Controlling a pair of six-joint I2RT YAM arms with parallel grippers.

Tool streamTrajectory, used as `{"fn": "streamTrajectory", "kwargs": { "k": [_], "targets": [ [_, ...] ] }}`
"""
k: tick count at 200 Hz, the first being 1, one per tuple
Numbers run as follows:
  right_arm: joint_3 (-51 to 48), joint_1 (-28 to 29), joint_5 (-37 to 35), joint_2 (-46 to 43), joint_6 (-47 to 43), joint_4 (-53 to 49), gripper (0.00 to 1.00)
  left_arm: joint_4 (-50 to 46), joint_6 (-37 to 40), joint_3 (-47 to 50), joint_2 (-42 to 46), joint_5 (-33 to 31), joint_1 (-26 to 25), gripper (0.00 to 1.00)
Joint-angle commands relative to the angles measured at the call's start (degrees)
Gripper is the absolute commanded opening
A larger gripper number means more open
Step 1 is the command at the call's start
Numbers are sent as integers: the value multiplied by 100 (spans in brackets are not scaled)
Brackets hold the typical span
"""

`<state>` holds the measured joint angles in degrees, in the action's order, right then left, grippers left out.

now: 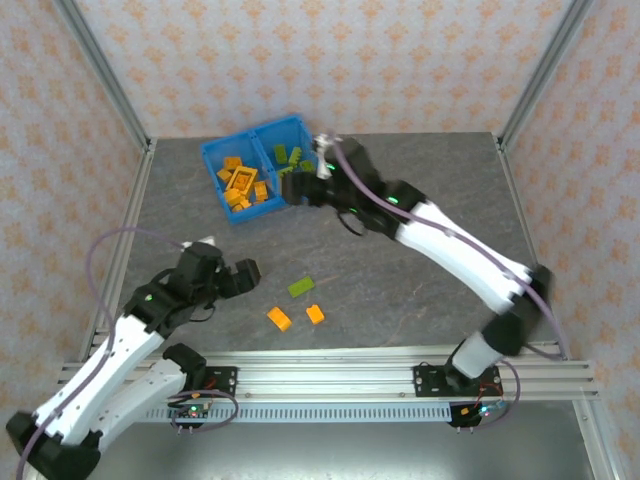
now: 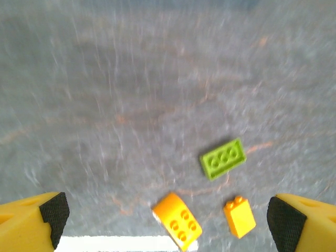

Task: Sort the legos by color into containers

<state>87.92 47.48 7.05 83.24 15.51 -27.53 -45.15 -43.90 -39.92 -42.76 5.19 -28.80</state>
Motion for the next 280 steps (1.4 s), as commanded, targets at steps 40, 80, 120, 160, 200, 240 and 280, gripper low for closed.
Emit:
{"fn": "streamTrajectory", "kwargs": {
  "k": [40, 80, 120, 160, 200, 240, 280],
  "targets": [
    [-1895, 111, 1070, -2119, -484, -1804, 99, 313, -2634, 519, -791, -374, -1492, 92],
    [-2573, 182, 1075, -2878, -196, -1935, 99, 781, -3479, 496, -1918, -316, -2045, 87],
    [-2609, 182, 1041, -2937, -318, -2015, 99, 932, -3686, 284, -2691, -519, -2198, 82],
    [-2738, 182, 1066, -2937, -318, -1926, 99, 1529, -3564, 347, -3326, -361, -2219, 72],
    [-2659, 182, 1138, -2937, -199, -1878, 99, 1406, -3523, 352, -3757, -274, -2236, 45],
    [-2675, 198, 1149, -2906, -44, -1994, 99, 943, -3379, -94, -3349, -666, -2212, 23],
    [-2627, 397, 1020, -2951, 167, -1986, 99, 462, -2502, -1275, -3008, -1015, -1548, 22]
  ]
}}
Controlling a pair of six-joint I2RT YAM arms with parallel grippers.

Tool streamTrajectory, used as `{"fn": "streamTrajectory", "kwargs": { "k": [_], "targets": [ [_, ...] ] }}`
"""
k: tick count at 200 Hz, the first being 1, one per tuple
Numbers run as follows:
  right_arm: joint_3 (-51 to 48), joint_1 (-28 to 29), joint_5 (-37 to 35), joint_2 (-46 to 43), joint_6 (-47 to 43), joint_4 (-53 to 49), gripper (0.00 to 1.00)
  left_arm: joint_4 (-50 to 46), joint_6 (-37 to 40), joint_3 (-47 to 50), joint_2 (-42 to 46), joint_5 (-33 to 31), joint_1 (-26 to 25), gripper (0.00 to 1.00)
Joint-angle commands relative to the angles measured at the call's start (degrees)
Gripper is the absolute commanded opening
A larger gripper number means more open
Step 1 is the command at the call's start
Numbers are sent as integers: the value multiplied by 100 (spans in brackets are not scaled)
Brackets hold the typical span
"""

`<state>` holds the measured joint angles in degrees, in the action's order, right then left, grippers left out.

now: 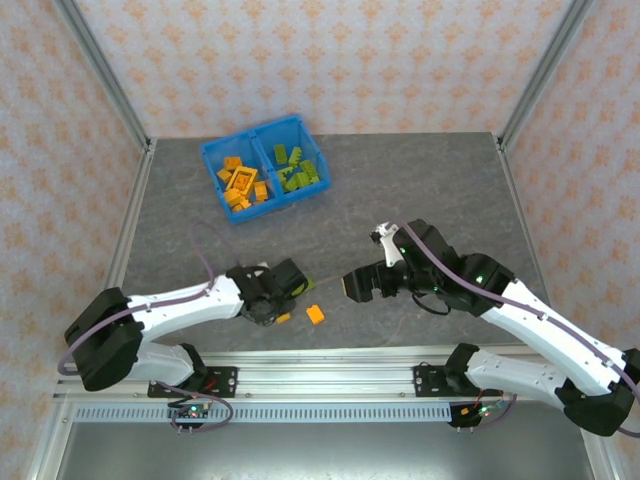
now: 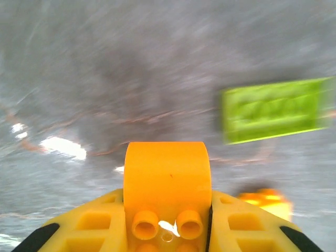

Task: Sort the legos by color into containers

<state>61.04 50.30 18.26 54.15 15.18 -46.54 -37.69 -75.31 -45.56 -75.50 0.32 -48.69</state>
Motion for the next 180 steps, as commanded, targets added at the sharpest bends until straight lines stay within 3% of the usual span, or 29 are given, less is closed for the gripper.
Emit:
{"fn": "streamTrajectory", "kwargs": {
  "k": [1, 52, 82, 145, 180],
  "targets": [
    [65, 115, -111, -43, 202, -79, 99, -288, 670, -745, 261, -530, 471, 22],
    [-56, 164, -1335, -289, 703, 430, 99, -435, 2195, -3212, -1132, -752, 1561, 22],
    [-63, 164, -1361, -273, 851, 540, 99, -678, 2638, -4623, -2169, -819, 1894, 22],
    [-154, 173, -1351, -291, 1048, 586, 99, -783, 2905, -5410, -3065, -1430, 2890, 22],
    [-159, 173, -1369, -290, 1074, 599, 99, -929, 3224, -6415, -4166, -1282, 3523, 22]
  ]
}}
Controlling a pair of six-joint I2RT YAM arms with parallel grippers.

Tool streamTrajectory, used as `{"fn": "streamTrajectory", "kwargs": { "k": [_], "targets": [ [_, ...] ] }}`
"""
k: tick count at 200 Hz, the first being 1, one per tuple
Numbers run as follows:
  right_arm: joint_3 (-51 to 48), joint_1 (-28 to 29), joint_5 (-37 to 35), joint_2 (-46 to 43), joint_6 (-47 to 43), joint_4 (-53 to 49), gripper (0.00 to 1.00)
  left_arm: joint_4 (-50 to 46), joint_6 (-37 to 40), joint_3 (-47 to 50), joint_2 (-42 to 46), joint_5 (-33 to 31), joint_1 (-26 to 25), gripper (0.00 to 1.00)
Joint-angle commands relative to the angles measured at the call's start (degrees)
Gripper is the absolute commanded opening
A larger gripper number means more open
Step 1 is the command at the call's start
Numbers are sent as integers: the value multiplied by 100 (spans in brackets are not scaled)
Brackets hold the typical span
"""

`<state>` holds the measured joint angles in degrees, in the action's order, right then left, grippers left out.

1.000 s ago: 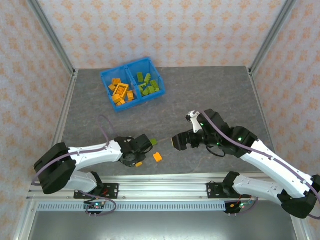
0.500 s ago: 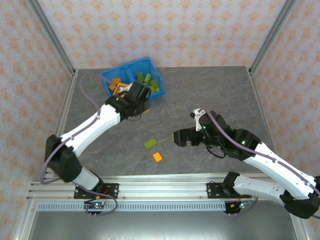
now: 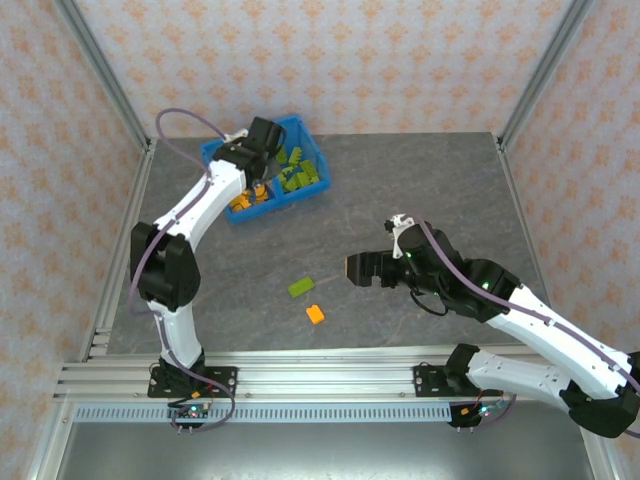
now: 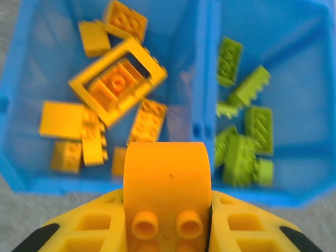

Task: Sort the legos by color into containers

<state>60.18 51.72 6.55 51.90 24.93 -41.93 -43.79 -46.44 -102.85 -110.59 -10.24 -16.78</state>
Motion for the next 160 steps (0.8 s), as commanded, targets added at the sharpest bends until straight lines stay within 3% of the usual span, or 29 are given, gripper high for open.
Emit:
{"fn": "streamTrajectory", "kwargs": {
  "k": [1, 37, 64, 87, 122, 160],
  "targets": [
    [-67, 31, -197, -66, 104, 135, 99, -326, 337, -707, -688, -216, 341, 22],
    [-37, 47, -221, -66, 175, 106, 100, -350, 577, -1883, -1683, -151, 657, 25],
    [-2, 65, -227, -58, 214, 83, 100, -439, 735, -2773, -2195, 70, 797, 38],
    [20, 83, -274, -57, 240, 54, 100, -578, 868, -3118, -2128, 40, 815, 53],
    [28, 82, -312, 66, 170, 192, 99, -499, 912, -2546, -1262, 226, 821, 60],
    [9, 107, -264, 590, -111, 158, 100, 189, 944, -427, 723, 1015, 799, 60]
  ]
}}
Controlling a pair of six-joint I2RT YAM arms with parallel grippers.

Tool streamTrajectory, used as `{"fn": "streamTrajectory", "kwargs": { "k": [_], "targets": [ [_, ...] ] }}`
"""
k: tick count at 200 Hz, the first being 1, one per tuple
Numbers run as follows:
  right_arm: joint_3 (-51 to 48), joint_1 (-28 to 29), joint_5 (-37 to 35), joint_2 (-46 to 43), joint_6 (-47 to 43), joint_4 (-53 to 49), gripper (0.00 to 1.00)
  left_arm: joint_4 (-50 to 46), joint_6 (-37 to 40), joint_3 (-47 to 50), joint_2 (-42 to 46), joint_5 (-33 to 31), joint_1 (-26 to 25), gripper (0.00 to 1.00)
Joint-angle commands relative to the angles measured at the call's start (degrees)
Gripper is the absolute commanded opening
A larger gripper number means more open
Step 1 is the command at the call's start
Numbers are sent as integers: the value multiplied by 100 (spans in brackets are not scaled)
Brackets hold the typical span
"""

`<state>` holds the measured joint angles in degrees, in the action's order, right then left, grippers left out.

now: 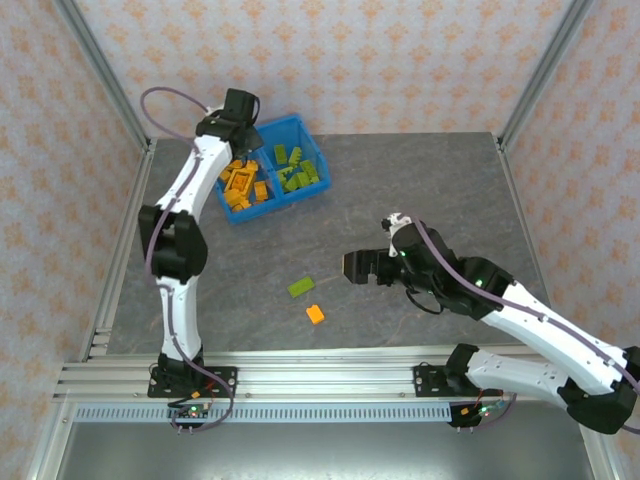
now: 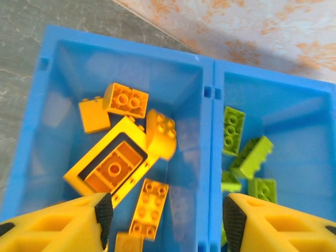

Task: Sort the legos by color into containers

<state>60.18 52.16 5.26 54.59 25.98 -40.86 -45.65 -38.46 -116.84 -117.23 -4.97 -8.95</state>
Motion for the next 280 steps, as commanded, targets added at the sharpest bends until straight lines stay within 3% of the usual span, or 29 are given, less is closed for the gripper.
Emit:
{"fn": "streamTrajectory", "kwargs": {
  "k": [1, 34, 52, 69, 84, 102, 113, 122, 163, 180, 194, 218, 280],
  "targets": [
    [10, 69, -133, 345, -229, 43, 100, 396, 155, 1037, 1444, 515, 16, 60],
    [56, 382, 13, 1231, -606, -75, 100, 1068, 721, 3015, 3439, 1596, 16, 62],
    [61, 536, 158, 1809, -672, 26, 99, 1220, 1231, 3906, 4523, 1801, 7, 66],
    [59, 690, 266, 2267, -685, 204, 99, 1018, 1835, 4485, 5425, 1930, 8, 73],
    [29, 756, 440, 2663, -662, 424, 96, 708, 2489, 4879, 6133, 2239, 8, 85],
    [63, 848, 594, 3090, -638, 584, 93, 19, 3775, 5233, 6829, 3438, 12, 99],
    [89, 917, 664, 3301, -631, 650, 90, -555, 4728, 5394, 7185, 4265, -1, 100],
    [97, 968, 742, 3467, -631, 714, 89, -968, 5184, 5534, 7472, 4528, -20, 100],
    [150, 1024, 1021, 4102, -686, 886, 82, -1915, 6415, 5974, 8050, 4593, -316, 100],
    [223, 1038, 1055, 4331, -719, 870, 79, -1962, 6836, 6199, 8273, 4760, -344, 100],
    [244, 1055, 1073, 4494, -675, 885, 76, -2185, 7636, 6269, 8413, 5006, -370, 100],
    [180, 1086, 963, 4602, -507, 1041, 70, -2191, 8089, 6423, 8598, 5065, -381, 100],
    [246, 1086, 696, 4605, -362, 1116, 34, -2266, 8505, 6547, 8584, 4958, -387, 100]
  ]
}}
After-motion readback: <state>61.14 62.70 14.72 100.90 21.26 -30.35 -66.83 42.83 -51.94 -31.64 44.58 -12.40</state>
